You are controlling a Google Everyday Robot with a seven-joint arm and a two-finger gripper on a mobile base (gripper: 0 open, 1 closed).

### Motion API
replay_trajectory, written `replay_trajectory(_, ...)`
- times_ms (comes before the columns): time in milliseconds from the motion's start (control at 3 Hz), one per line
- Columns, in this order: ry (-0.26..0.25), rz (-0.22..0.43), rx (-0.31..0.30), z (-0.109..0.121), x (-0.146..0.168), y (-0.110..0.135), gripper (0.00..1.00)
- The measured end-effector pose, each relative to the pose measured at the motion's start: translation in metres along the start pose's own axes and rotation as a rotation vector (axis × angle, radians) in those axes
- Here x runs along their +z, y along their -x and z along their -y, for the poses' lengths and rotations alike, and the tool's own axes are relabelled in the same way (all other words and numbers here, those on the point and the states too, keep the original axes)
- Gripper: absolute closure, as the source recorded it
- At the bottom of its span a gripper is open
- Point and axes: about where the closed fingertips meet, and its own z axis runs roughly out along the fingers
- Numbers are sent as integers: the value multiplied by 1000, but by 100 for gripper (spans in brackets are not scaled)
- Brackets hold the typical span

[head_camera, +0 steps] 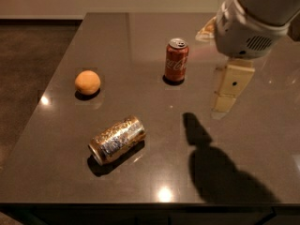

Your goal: Place orange can upright

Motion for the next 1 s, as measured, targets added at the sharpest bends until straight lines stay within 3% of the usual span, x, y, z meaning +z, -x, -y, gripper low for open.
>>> replay_trajectory(333, 26, 7, -114, -18, 17, 37, 0)
replay_trajectory(1000, 72, -6, -286, -50, 44, 93, 0)
